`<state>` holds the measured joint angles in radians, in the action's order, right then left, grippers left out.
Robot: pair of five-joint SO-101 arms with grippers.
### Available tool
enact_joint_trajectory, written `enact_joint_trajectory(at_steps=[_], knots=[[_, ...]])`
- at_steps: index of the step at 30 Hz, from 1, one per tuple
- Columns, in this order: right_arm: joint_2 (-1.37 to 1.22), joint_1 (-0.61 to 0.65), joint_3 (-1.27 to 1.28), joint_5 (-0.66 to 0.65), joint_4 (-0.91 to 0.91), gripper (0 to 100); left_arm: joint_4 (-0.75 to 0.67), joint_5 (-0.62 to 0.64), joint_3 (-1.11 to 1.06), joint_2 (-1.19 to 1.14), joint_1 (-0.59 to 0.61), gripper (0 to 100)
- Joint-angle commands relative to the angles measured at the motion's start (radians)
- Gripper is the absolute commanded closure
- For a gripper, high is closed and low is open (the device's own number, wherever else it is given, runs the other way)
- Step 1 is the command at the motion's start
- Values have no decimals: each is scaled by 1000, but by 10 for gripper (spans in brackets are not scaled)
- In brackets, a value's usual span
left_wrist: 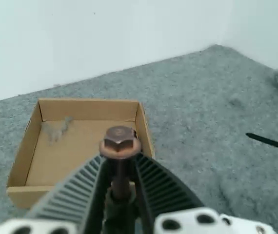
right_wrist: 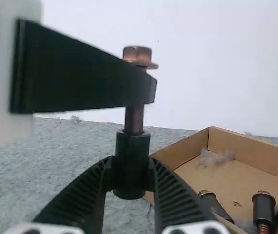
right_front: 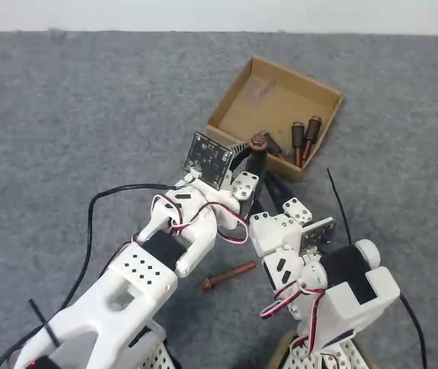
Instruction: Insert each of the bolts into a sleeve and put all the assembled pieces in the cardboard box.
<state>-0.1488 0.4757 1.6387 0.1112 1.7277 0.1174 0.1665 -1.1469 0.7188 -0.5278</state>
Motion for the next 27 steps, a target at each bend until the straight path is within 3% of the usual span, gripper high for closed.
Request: enact_joint_trajectory(at_steps=[1, 9, 15, 27], knots=[[39, -1, 31, 3, 8, 992, 2, -12, -4, 41, 3, 989], [39, -1, 31, 2, 8, 992, -5, -9, -16, 49, 3, 977], [39, -1, 31, 2, 8, 992, -3, 46, -21, 49, 8, 836], [39, -2, 31, 2, 8, 992, 18, 63, -19, 51, 35, 830]])
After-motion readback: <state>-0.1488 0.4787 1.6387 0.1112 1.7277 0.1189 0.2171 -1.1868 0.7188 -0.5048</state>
